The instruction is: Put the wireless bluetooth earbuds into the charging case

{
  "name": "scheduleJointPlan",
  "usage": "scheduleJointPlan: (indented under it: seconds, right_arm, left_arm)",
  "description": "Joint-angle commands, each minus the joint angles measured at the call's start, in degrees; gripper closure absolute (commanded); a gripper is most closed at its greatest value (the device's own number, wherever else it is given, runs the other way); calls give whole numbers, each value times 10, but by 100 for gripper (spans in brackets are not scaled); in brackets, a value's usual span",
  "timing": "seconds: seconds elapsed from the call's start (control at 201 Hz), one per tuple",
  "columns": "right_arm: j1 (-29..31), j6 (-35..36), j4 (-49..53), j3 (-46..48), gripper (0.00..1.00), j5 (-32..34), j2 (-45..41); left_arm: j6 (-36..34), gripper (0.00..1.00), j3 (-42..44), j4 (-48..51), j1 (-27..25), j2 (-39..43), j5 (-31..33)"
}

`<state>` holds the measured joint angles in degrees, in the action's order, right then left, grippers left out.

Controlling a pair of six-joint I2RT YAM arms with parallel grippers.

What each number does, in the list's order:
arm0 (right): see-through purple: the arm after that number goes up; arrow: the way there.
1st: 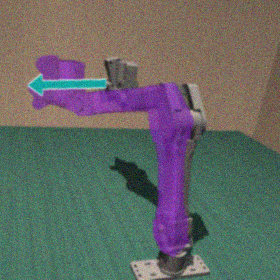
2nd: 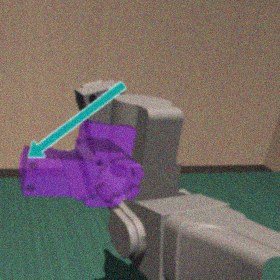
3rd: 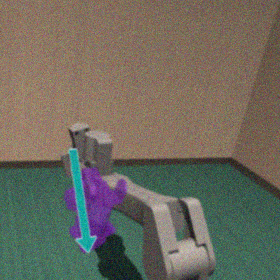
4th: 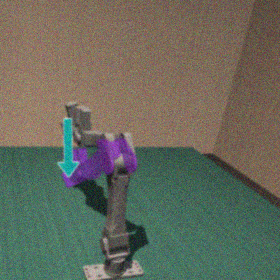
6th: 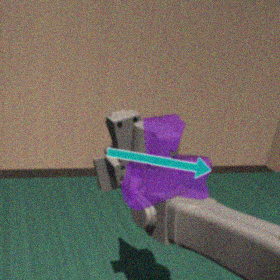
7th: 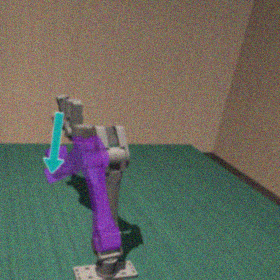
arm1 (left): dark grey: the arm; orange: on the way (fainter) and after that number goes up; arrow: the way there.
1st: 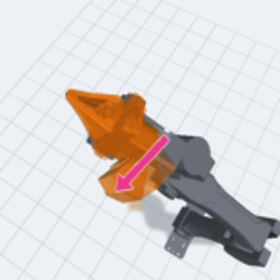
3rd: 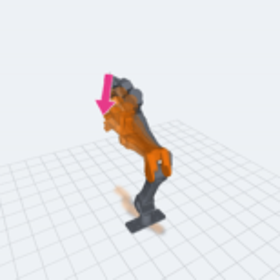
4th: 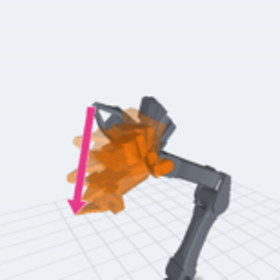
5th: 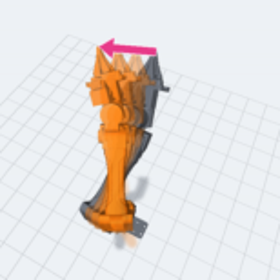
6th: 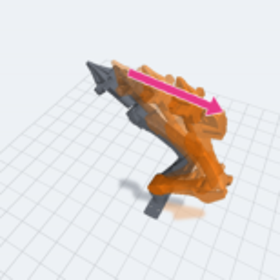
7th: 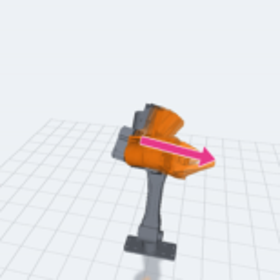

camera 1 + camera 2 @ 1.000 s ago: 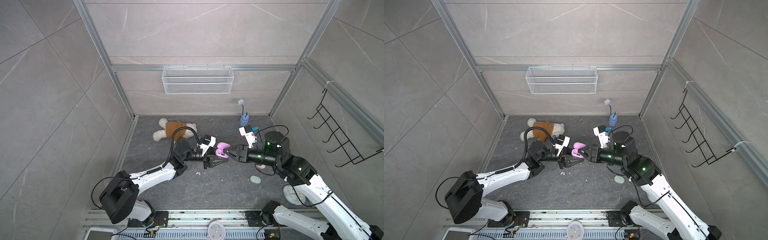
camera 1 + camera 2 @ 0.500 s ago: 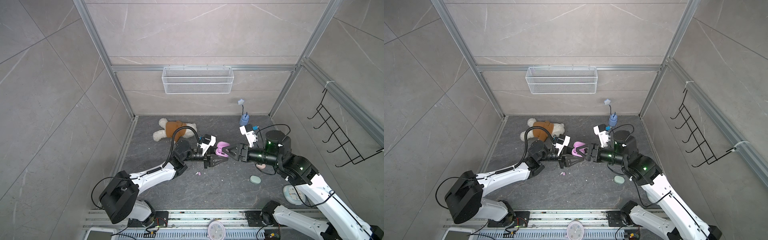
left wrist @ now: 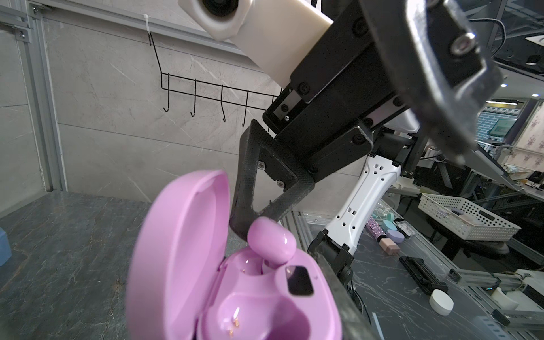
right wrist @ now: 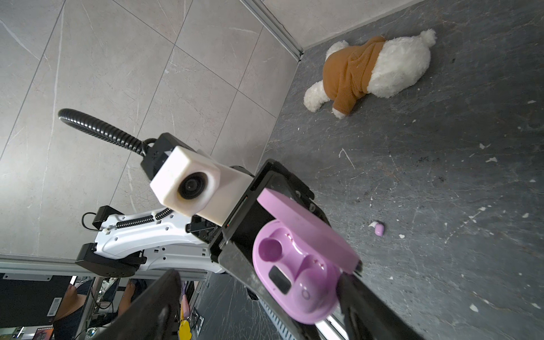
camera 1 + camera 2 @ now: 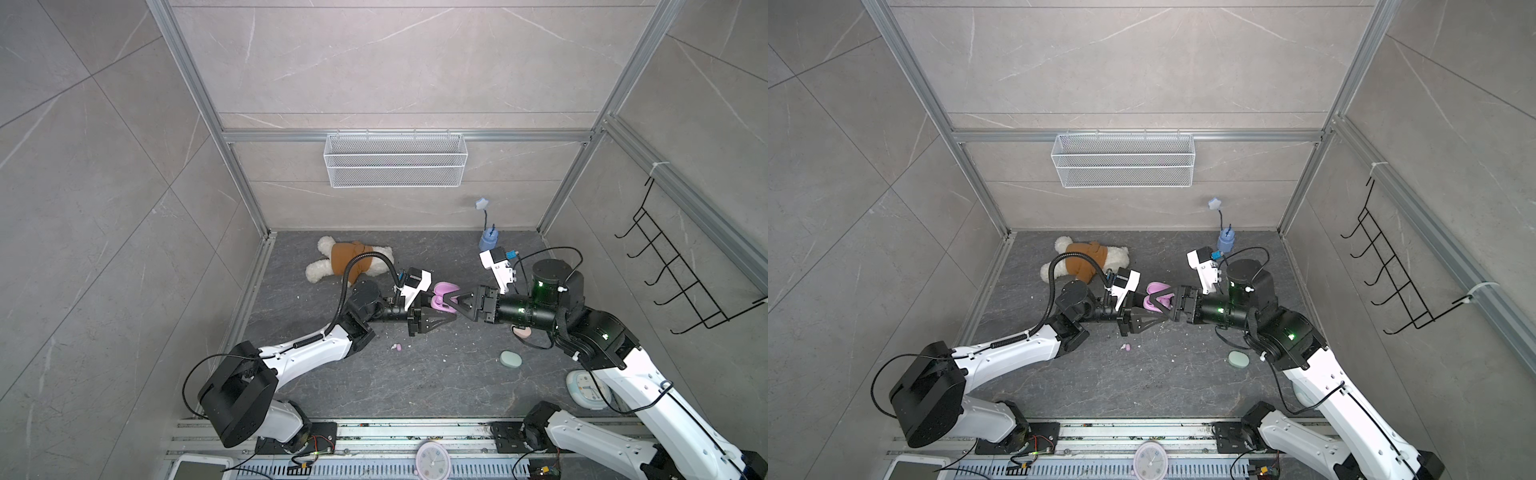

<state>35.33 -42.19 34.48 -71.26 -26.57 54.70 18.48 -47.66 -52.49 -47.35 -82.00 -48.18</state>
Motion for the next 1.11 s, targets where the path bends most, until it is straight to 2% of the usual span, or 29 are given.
scheduleJointPlan:
  seconds: [0.0, 0.279, 0.602, 0.727, 0.871, 1.105]
  right_arm:
    - [-2, 6, 13, -20, 11, 13, -7]
    - [-2, -2, 19, -21, 9, 11, -18]
    - [-2, 0, 63, -23, 4, 40, -36]
    - [-2, -6, 64, -4, 0, 54, -41]
    - [-2, -21, 61, 30, 0, 75, -39]
    - [1, -37, 50, 121, 0, 86, 7]
  left_arm:
    - [4, 70, -12, -46, -6, 12, -15]
    - [4, 71, -2, -51, -5, 3, -3]
    - [5, 71, 45, -42, 11, 24, 36]
    - [-1, 71, 76, -11, 16, 67, 56]
    - [-11, 71, 111, 55, 24, 139, 81]
    - [-38, 71, 133, 225, 39, 282, 126]
